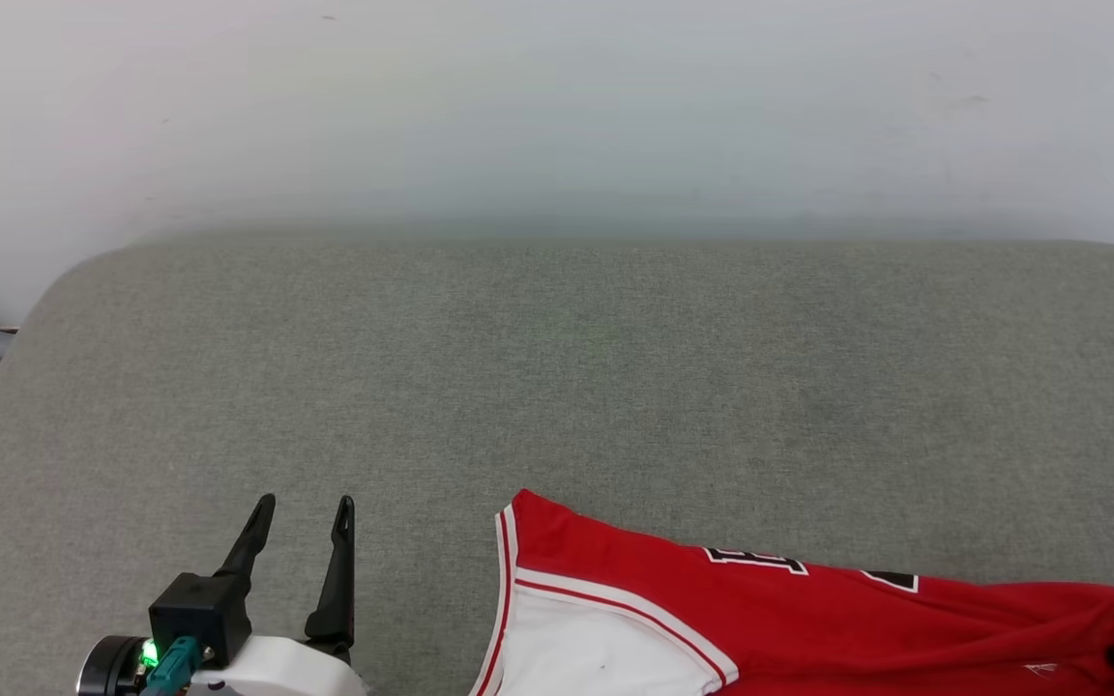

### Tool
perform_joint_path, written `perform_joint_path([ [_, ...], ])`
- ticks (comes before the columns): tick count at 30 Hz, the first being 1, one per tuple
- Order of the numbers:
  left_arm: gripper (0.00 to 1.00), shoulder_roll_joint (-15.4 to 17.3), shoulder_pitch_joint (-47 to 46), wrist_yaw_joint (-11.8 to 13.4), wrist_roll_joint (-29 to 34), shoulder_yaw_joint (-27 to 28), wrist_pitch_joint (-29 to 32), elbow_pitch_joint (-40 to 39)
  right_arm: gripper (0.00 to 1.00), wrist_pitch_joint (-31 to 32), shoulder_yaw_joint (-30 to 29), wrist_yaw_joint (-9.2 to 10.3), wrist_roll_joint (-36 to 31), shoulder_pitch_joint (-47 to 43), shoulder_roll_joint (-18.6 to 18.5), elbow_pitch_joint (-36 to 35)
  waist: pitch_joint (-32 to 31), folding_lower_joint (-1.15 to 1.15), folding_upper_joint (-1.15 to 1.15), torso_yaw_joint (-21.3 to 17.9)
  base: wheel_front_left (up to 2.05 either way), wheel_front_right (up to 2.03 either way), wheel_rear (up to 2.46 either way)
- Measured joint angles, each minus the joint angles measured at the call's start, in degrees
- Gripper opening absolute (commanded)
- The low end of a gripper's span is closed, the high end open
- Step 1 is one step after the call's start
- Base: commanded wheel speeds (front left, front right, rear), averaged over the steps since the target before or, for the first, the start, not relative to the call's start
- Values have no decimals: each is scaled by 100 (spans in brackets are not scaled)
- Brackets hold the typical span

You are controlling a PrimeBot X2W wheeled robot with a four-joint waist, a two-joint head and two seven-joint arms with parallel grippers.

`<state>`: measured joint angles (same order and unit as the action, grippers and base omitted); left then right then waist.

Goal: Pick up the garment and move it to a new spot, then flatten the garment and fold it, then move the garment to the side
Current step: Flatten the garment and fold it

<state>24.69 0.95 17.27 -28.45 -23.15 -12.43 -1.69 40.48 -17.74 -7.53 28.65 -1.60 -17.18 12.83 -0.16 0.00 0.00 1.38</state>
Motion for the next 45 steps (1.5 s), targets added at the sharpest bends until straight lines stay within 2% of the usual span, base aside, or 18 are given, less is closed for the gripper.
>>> perform_joint_path([
  [2,100,2,1,13,0,-9,10,-8,0,109,-188,0,60,9,69,-19,-5,0,0,-27,0,0,0],
  [5,100,0,2,14,-1,-24,10,-12,0,408,-427,2,486,80,393,-54,-16,0,0,-59,0,0,0],
  [11,100,-8,1,11,-11,-56,10,-13,0,1516,-452,3,2138,238,1218,-403,-38,0,0,-28,0,0,0],
  [14,100,-18,-14,-8,-11,-90,11,-7,0,1914,-359,3,2874,227,1369,-474,-45,0,0,37,0,0,0],
  [17,100,-34,-55,-23,-10,-137,16,11,0,2008,-92,3,3626,226,1397,-343,-55,0,0,132,0,0,0],
  [19,100,-53,-112,-47,-9,-171,16,13,0,1855,288,3,4255,227,1407,-166,-58,0,0,209,0,0,0],
  [22,100,-86,-166,-70,3,-232,25,34,0,1462,978,3,4819,250,1414,-12,-47,0,0,328,0,0,0],
  [27,100,-186,-367,-165,8,-318,22,101,0,725,2259,3,5222,449,1418,187,41,0,0,535,0,0,0],
  [31,100,-261,-496,-230,12,-368,-21,193,0,159,3014,3,5479,687,1423,343,156,0,0,699,0,0,0],
  [36,100,-363,-614,-319,7,-380,-100,324,0,-465,3551,3,5538,938,1427,554,325,0,0,860,0,0,0],
  [42,100,-463,-749,-415,20,-333,-190,446,0,-1045,3704,3,5188,1138,1425,882,571,0,0,953,0,0,0],
  [43,100,-486,-760,-421,30,-328,-196,482,38,-1078,3747,3,5150,1151,1425,937,601,0,0,960,0,0,0],
  [44,100,-502,-775,-449,40,-319,-198,511,89,-1081,3782,3,5153,1162,1427,978,621,0,0,964,0,0,0],
  [45,100,-510,-788,-455,47,-304,-215,530,100,-1140,3804,4,5145,1172,1428,995,631,0,0,962,0,0,0],
])
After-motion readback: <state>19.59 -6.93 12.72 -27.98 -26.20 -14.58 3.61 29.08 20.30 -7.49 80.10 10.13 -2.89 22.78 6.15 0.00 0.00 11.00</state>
